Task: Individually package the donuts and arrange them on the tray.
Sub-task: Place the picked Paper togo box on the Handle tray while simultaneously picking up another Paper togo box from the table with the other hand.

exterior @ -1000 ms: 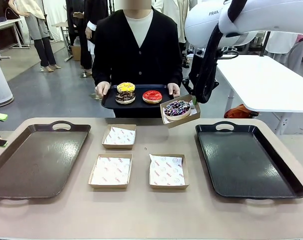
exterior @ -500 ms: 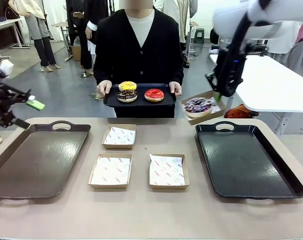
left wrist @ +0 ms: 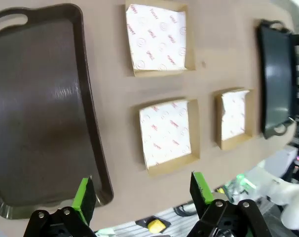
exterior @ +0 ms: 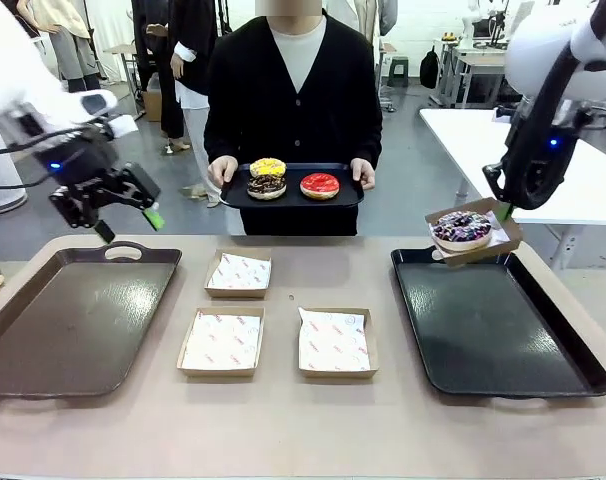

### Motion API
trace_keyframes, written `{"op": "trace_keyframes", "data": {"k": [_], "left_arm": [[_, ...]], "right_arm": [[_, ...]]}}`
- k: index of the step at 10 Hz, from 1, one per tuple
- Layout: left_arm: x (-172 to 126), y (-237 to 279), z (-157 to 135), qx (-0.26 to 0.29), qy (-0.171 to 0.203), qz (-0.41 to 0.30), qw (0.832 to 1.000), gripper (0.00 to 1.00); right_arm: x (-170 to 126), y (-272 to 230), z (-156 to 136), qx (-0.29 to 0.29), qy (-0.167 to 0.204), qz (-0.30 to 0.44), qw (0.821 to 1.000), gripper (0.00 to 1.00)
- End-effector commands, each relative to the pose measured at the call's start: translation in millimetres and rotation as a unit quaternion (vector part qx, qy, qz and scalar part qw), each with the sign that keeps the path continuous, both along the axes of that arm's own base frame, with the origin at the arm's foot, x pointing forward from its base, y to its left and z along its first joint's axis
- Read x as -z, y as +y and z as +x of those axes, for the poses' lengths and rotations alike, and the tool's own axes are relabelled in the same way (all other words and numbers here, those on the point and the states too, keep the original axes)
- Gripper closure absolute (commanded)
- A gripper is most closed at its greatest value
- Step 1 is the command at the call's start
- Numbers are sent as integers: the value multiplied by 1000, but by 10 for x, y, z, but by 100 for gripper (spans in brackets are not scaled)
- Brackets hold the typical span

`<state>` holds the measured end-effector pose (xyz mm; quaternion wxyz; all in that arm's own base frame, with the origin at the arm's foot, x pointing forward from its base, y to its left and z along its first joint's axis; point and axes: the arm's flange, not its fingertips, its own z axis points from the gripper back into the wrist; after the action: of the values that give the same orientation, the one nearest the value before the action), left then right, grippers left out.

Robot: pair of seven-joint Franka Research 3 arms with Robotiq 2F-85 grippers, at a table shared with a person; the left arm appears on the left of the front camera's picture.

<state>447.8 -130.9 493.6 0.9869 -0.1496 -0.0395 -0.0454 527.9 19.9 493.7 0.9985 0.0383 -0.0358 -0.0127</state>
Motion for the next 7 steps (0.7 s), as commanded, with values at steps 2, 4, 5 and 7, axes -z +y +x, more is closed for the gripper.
{"op": "trace_keyframes", "data": {"k": [2, 4, 5, 7], "left_arm": [[285, -504, 562, -18, 4, 92, 996, 0], [552, -763, 851, -19, -10, 110, 994, 0], [683, -844, 956, -20, -19, 117, 993, 0], [868, -931, 1084, -19, -38, 127, 991, 0]], "right_arm": [[383, -154, -53, -4, -2, 38, 999, 99], [618, -205, -63, -4, 2, 56, 998, 99], [681, -224, -54, -2, 6, 62, 998, 99], [537, -171, -70, 4, 11, 33, 999, 99]]}}
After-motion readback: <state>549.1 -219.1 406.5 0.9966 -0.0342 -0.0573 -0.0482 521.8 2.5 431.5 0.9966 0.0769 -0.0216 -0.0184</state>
